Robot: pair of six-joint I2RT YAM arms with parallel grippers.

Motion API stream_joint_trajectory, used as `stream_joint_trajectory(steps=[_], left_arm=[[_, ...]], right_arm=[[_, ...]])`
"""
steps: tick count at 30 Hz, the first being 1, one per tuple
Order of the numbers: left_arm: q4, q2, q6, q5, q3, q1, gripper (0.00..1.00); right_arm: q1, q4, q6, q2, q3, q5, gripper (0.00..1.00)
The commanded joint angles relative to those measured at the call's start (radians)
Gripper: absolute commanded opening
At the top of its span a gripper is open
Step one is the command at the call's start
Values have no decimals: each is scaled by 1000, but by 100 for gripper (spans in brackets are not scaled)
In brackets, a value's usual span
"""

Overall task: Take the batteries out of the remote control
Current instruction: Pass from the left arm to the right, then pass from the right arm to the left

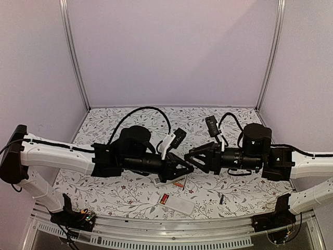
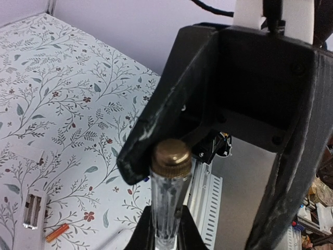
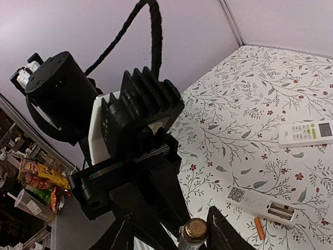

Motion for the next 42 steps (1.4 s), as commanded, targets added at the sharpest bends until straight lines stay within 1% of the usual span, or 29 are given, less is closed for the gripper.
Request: stream_joint_trajectory(steps=[1,3,5,6,7,8,9,10,11,13,18,22,27,28,29,30,31,33,34,35,37,38,40,42], left_arm=[[0,4,22,24,23,-18,0],[4,4,20,31,24,-19,0],[9,2,20,36,22,-20,0],[15,2,17,39,20,-21,0],[21,2,13,41,16,-22,3],[28,4,5,43,11,-22,14],[38,4,-4,44,6,-21,26],[49,4,-15,49,-3,-21,34],[61,7,-22,52,-11,-21,40],[72,7,-38,59,-25,-23,42],[81,-11,-63,55,-62,-28,28],[115,-25,-89,64,-98,-29,18],[129,-17,-93,80,-97,-33,0],[125,-19,-89,80,-96,-33,0],[115,-22,-84,79,-95,-33,0],[99,-26,-73,75,-92,-33,0],[72,-31,-61,74,-88,-33,0],[-10,-36,-20,62,-70,-33,0],[-60,-36,4,54,-55,-33,0],[-105,-32,32,47,-44,-33,0],[-210,-15,84,45,-19,-33,0],[-261,-4,110,51,-1,-33,0],[-328,19,158,76,28,-34,0],[-358,38,190,101,50,-36,0]], right_arm=[[-6,0,21,28,18,-29,37],[-9,4,26,32,14,-30,29],[-13,6,34,33,12,-27,17],[-15,7,38,32,9,-12,9],[-15,11,43,29,4,2,2],[-15,22,51,24,-4,15,0],[-17,39,62,13,-16,26,0],[-17,60,70,4,-27,33,0],[-17,80,76,-7,-37,38,0],[-17,107,88,-25,-51,51,0],[-18,120,99,-66,-74,102,0],[-18,117,103,-86,-84,110,0],[-18,113,118,-82,-91,108,0],[-18,105,118,-82,-87,104,0],[-19,85,117,-83,-81,102,3],[-21,61,114,-85,-75,102,14],[-23,27,110,-89,-67,100,30],[-40,-60,103,-106,-50,102,58],[-51,-118,100,-113,-38,97,70],[-69,-162,96,-122,-26,77,78],[-112,-284,64,-127,4,-11,87],[-136,-334,43,-122,21,-59,88],[-165,-439,2,-101,52,-134,90],[-185,-492,-34,-79,74,-223,90]])
